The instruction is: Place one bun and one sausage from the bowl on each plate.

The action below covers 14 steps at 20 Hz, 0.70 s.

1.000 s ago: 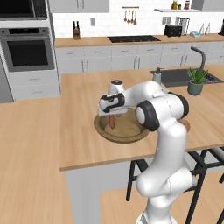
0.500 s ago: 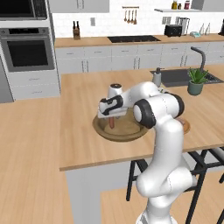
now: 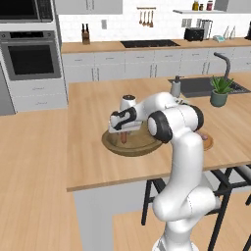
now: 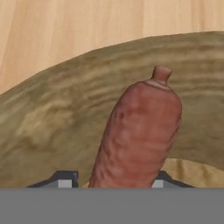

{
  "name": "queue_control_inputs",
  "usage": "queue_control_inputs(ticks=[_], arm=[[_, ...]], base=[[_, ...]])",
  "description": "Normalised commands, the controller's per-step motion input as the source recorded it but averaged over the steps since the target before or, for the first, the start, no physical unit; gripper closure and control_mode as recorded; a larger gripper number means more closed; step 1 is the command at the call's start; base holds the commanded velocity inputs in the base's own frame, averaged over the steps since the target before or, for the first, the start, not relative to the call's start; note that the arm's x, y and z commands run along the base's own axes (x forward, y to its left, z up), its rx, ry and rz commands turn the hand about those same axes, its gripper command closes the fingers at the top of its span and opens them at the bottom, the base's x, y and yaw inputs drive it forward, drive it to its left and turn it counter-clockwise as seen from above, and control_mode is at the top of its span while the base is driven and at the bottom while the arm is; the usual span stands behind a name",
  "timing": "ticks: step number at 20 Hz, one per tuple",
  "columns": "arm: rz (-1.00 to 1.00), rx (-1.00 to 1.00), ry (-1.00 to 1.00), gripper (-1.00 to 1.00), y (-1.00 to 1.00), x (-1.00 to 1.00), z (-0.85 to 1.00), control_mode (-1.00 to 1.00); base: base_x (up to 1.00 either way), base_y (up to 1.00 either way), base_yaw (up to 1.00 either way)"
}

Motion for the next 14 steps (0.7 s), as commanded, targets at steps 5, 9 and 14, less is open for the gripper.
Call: queue_control_inputs(ticks=[5, 9, 14], arm=[[0.00, 0.00, 0.00, 1.00, 0.00, -0.02, 0.21, -1.00], [0.00, 0.00, 0.00, 1.00, -0.05, -0.50, 0.89, -1.00], [0.00, 0.00, 0.00, 1.00, -0.32, -0.74, 0.94, -1.00]], base=[[0.00, 0.00, 0.00], [0.00, 0.00, 0.00], [0.00, 0.00, 0.00]])
